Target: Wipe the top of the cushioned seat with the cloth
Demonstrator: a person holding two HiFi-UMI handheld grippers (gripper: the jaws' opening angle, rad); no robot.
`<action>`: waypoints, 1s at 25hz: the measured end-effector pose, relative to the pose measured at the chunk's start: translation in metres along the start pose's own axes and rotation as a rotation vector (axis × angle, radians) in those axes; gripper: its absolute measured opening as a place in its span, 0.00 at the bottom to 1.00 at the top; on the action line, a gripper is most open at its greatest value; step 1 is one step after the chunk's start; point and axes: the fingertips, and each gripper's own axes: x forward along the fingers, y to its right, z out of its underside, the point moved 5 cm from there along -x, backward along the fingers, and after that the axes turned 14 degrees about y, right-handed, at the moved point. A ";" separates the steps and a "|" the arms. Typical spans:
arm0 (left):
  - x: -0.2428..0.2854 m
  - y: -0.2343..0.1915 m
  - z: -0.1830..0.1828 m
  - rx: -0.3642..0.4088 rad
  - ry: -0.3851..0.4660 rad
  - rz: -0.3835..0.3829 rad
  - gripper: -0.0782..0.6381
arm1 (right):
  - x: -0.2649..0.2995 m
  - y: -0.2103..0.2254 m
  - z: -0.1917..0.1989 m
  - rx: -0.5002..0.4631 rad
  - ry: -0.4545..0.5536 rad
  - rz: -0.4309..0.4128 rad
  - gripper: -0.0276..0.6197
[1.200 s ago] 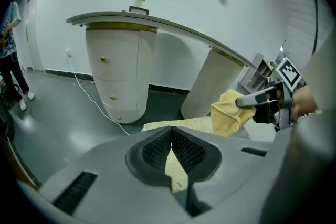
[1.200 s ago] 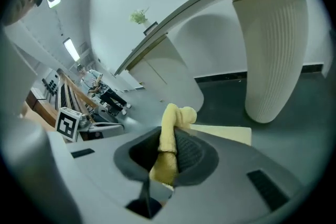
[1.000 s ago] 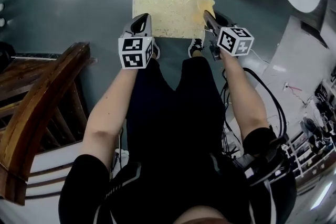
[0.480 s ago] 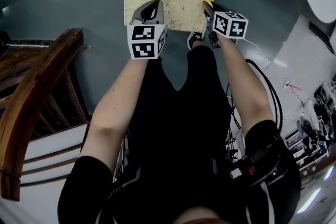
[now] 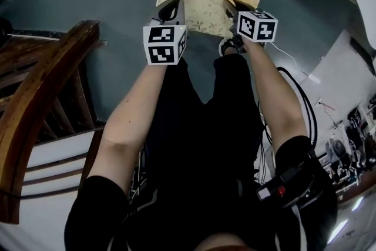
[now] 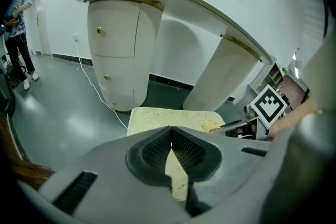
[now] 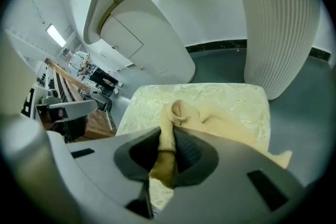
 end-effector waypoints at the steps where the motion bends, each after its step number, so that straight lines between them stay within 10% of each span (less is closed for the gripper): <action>1: -0.002 -0.005 0.001 -0.002 0.000 -0.004 0.12 | 0.006 -0.007 0.000 -0.006 -0.008 -0.011 0.14; 25: -0.036 -0.118 -0.001 -0.072 0.068 -0.151 0.12 | 0.112 -0.145 -0.007 -0.112 -0.080 -0.167 0.14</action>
